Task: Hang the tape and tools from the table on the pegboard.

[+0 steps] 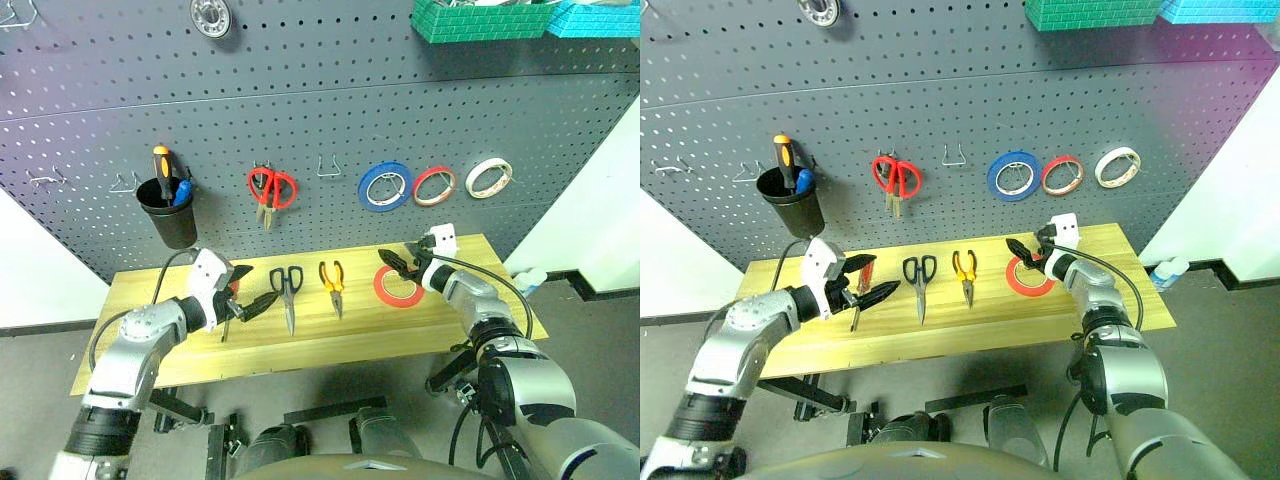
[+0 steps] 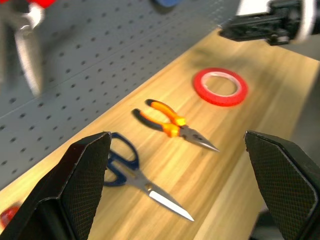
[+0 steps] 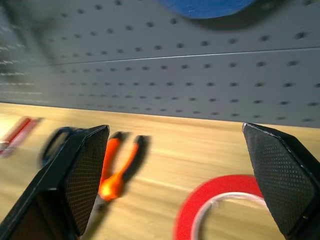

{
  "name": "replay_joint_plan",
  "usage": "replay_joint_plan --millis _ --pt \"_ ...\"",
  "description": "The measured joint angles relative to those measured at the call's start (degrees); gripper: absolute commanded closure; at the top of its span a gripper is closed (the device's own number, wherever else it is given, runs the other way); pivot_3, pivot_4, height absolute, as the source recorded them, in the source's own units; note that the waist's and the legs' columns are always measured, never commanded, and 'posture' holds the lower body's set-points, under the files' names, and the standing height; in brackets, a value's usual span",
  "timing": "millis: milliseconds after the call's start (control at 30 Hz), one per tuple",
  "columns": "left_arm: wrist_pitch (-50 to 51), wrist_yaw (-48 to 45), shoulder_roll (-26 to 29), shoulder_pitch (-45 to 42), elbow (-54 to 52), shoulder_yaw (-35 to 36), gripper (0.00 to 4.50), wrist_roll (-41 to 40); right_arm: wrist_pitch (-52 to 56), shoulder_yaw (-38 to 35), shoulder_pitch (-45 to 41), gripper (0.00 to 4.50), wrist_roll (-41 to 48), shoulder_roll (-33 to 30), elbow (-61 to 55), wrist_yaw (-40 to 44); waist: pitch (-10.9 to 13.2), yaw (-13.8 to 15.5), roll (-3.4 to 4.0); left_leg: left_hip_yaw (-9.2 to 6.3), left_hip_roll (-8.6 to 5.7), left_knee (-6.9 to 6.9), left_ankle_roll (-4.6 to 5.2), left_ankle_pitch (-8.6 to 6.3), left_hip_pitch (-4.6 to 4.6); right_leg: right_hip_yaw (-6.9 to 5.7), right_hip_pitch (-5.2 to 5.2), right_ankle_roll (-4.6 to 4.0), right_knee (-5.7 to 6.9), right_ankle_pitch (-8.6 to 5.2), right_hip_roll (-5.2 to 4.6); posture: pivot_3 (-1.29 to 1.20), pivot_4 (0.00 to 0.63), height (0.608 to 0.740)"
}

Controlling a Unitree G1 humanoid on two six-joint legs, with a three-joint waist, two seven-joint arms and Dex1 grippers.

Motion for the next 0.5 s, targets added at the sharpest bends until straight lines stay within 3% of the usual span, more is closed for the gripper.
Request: replay_joint_plan --millis 200,500 --pt "0.08 -4.10 -0.87 -11.52 12.48 -1.72 0.04 0.66 4.02 0.84 -2.42 0.00 -1.13 -0.43 1.19 0.72 0.00 -0.03 0.00 0.00 0.00 -0.03 0.00 0.00 0.13 0.01 0.12 0.01 -0.02 0.00 0.00 -0.20 0.060 0.740" --pt "-7.18 -4.65 -3.81 -16.49 20.47 -2.59 0.04 4.60 -1.07 4.15 -1.48 0.00 -4.89 -0.59 1.16 1.00 0.02 -1.41 -0.02 0.00 0.00 -0.05 0.01 0.00 0.11 0.04 0.10 0.02 -0.01 0.01 -0.01 -0.21 0.086 0.740"
